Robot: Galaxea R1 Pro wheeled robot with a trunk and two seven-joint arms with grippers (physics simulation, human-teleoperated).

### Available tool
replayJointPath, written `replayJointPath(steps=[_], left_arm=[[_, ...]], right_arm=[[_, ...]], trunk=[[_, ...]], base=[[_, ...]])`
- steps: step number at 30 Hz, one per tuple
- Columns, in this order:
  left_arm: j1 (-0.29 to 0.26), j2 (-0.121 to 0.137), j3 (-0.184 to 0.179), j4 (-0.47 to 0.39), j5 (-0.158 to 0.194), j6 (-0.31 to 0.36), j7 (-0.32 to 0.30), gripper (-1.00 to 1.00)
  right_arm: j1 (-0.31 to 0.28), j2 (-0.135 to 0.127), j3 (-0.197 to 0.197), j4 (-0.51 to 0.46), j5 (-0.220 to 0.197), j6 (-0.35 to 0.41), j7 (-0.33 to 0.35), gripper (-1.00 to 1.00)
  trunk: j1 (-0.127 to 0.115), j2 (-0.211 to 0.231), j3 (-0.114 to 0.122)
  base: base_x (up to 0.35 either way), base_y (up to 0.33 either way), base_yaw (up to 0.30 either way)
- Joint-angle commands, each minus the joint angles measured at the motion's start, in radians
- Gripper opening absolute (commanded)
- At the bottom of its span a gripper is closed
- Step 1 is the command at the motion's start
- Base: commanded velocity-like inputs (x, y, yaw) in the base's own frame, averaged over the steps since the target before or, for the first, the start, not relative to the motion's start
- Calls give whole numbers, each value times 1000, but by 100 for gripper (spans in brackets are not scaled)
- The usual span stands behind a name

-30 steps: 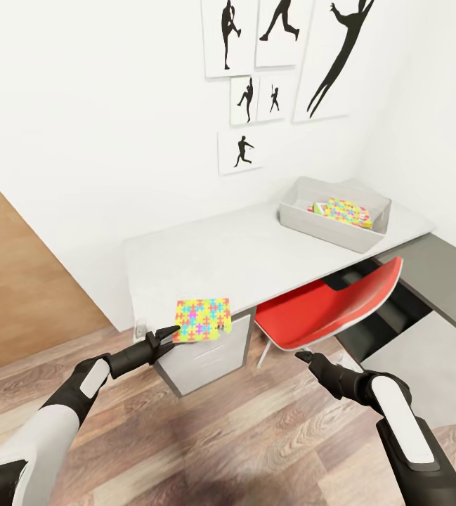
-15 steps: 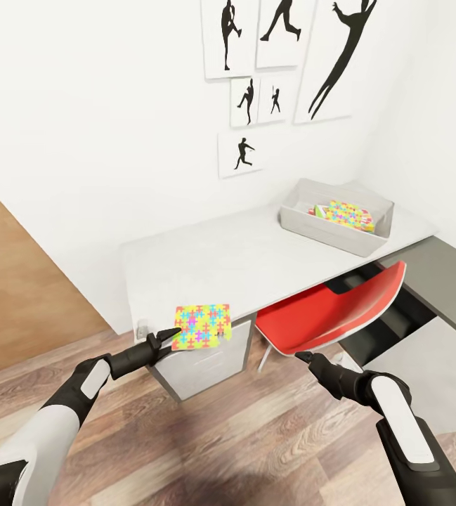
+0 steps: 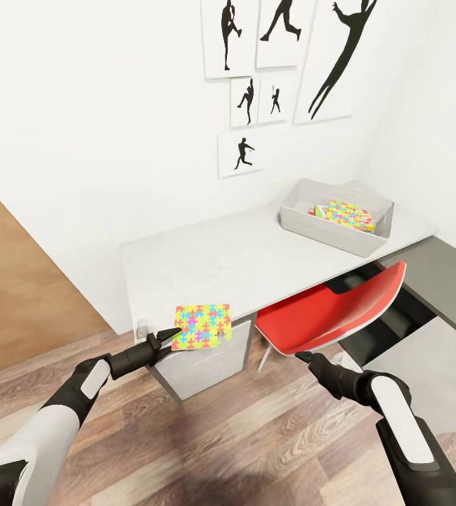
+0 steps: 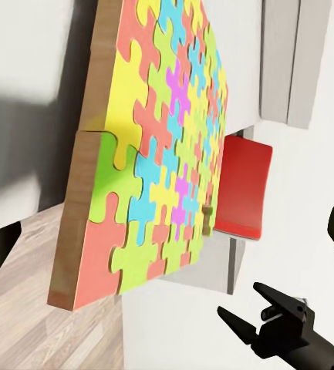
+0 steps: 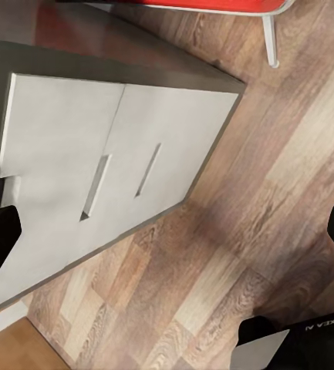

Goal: Put all the toys in the child's room - the three board games (two on the bed and one on the table), the two jigsaw puzzles on the table, and the tennis ball on the table - inside the toy box on the table in the child's room.

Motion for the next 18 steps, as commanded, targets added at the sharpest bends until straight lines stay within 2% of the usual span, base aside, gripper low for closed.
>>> replayJointPath(steps=[1, 18], left_arm=[[-2, 0, 11, -1, 21, 7, -1, 100], [-1, -2, 11, -1, 22, 8, -3, 100]], right_arm=[[-1, 0, -1, -1, -10, 2, -10, 100], [-1, 0, -1, -1, -11, 2, -10, 100]], trunk=[[1, -2, -1], [1, -2, -1]], base=[[0, 0, 0], [0, 0, 0]])
